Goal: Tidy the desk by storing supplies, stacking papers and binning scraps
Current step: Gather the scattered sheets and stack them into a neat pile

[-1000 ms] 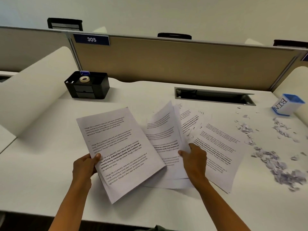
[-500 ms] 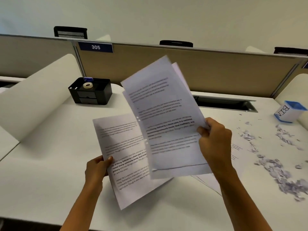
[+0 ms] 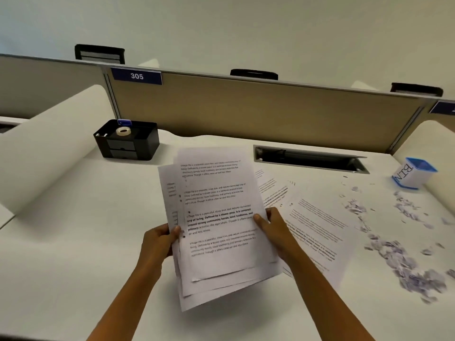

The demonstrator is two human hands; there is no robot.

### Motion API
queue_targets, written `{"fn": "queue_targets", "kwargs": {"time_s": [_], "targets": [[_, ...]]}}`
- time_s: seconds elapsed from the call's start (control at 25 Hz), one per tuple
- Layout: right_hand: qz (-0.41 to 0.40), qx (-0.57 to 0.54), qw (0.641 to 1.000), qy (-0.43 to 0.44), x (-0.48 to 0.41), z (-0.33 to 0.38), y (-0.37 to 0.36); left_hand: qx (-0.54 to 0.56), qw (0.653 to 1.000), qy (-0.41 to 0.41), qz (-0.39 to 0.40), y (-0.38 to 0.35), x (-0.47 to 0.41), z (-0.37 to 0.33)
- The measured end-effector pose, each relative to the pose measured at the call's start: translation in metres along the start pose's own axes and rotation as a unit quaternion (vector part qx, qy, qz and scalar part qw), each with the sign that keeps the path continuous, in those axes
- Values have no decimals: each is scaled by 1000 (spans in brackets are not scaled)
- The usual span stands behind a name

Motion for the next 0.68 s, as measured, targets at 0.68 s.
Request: {"fn": "queue_targets", "kwargs": {"time_s": [0.68], "targets": [[-104, -196, 952, 211, 25, 43, 19, 36, 961, -272, 33, -60, 0, -108]]}}
Point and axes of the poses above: each hand's wrist, its own x-axis away from the middle knuckle, its own y-axis out of the back of the hand, z = x × y, the point moved 10 cm from there along -x, towards the middle knuckle, and after that the axes turned 4 degrees about -y, right-handed, at the moved point
